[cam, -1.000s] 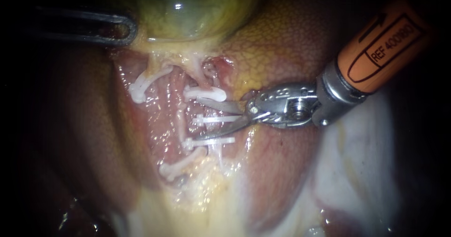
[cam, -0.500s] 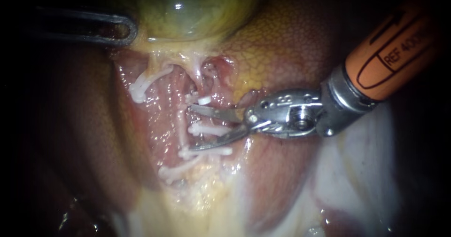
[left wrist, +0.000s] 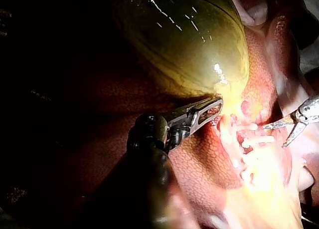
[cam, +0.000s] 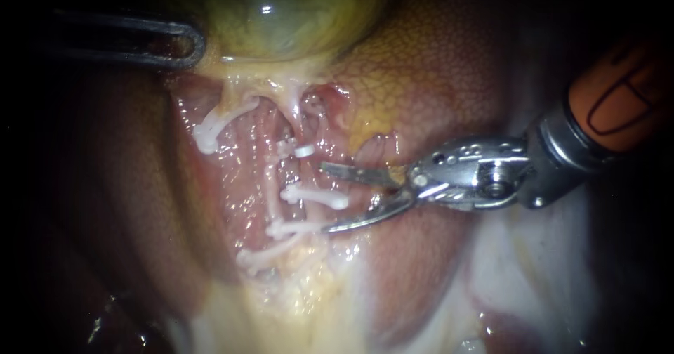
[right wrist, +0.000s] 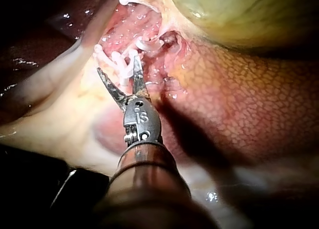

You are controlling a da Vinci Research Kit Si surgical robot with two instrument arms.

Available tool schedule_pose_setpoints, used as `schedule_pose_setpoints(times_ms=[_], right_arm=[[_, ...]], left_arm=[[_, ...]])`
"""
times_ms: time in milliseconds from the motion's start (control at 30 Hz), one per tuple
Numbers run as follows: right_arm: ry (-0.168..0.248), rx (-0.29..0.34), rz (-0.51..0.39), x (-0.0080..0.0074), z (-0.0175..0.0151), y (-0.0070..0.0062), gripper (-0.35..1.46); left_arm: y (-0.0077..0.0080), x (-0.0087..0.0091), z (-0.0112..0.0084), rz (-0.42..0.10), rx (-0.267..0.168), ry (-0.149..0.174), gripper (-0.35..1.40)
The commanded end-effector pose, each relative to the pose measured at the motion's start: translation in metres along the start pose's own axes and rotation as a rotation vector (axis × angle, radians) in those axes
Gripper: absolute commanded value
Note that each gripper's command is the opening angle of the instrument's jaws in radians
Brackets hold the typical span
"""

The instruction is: Go to the cutting position right tube

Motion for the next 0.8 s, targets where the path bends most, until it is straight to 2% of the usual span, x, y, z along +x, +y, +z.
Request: schedule_pose_setpoints(times_ms=[33,200,433,600,800], right_arm=[[0.001,0.001,0.016,-0.0004,0.0000,0.0003,1.10],[-0.002,0.000,0.099,-0.0015,0.0000,0.0019,1.05],[-0.007,0.014,0.210,-0.0025,0.0012,0.0034,0.96],[-0.013,0.041,0.229,-0.0026,0.0020,0.0041,0.96],[-0.029,0.094,0.205,-0.0024,0.0028,0.0046,0.96]], left_arm=[[0.0000,0.0000,0.0000,0.000,0.000,0.000,-0.35],[0.0000,0.0000,0.0000,0.000,0.000,0.000,-0.35],[0.0000,0.0000,0.0001,0.000,0.000,0.000,-0.35],[0.0000,0.0000,0.0001,0.000,0.000,0.000,-0.35],[-0.0001,0.0000,0.0002,-0.001,-0.001,-0.001,-0.35]])
